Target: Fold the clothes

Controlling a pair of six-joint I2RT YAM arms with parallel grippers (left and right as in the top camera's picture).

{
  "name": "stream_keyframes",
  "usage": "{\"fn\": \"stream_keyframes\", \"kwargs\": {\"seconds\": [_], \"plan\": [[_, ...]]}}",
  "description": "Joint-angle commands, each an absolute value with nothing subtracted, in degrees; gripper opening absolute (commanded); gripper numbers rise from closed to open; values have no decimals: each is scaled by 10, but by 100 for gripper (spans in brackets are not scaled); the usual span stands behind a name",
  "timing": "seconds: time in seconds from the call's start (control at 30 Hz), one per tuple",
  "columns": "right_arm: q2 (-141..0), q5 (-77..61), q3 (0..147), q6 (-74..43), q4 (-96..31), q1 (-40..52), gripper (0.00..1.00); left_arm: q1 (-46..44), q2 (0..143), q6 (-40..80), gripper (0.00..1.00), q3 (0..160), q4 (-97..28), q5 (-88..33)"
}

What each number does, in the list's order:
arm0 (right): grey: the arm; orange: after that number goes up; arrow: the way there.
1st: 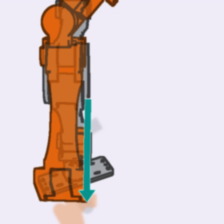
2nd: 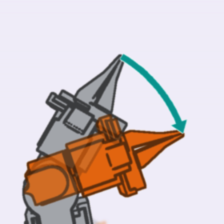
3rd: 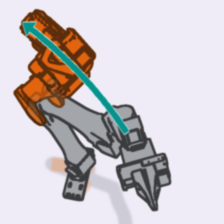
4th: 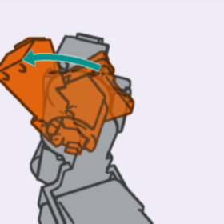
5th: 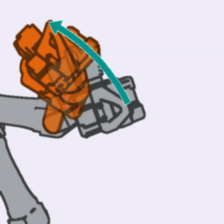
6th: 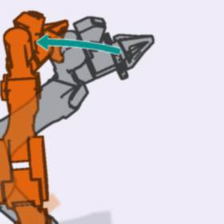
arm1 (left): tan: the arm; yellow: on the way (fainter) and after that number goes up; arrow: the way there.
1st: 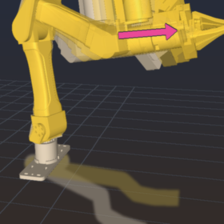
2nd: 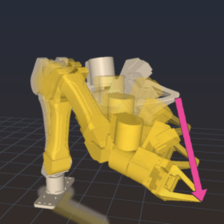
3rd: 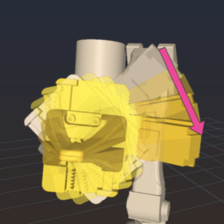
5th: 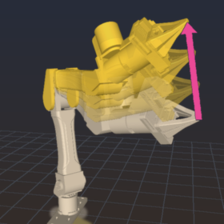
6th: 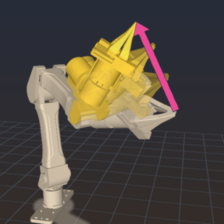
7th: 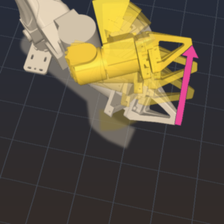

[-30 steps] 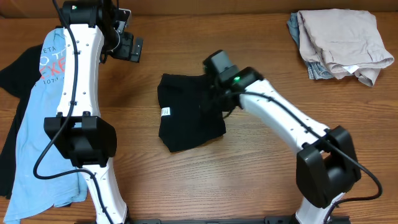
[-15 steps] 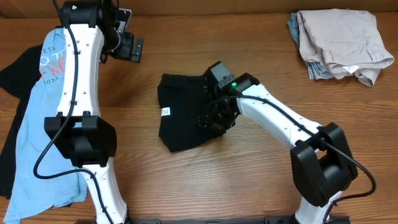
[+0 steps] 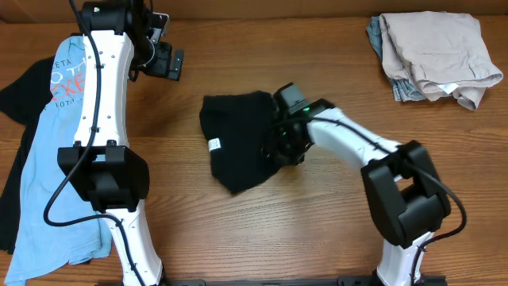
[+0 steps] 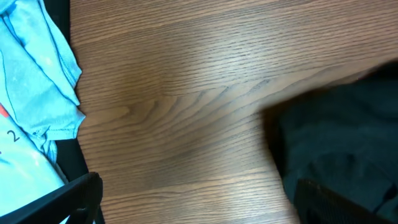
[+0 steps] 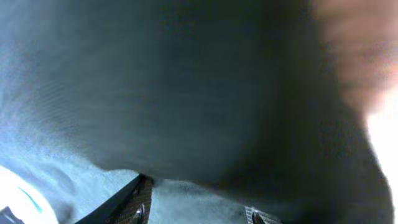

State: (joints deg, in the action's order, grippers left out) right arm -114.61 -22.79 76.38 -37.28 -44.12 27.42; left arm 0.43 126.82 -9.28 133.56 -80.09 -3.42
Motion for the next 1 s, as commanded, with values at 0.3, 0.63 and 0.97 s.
{"fn": "stream_keyframes", "kwargs": {"seconds": [0.3, 0.63, 0.97], "plan": [[-1151, -202, 775, -250, -287, 64, 67, 7, 1275, -87, 100, 1340, -801, -46], [-1091, -369, 890, -237, -432, 52, 73, 7, 1275, -87, 100, 1340, -801, -45], [-1074, -277, 850, -235, -535, 213, 80, 7, 1275, -87, 100, 1340, -801, -45]]}}
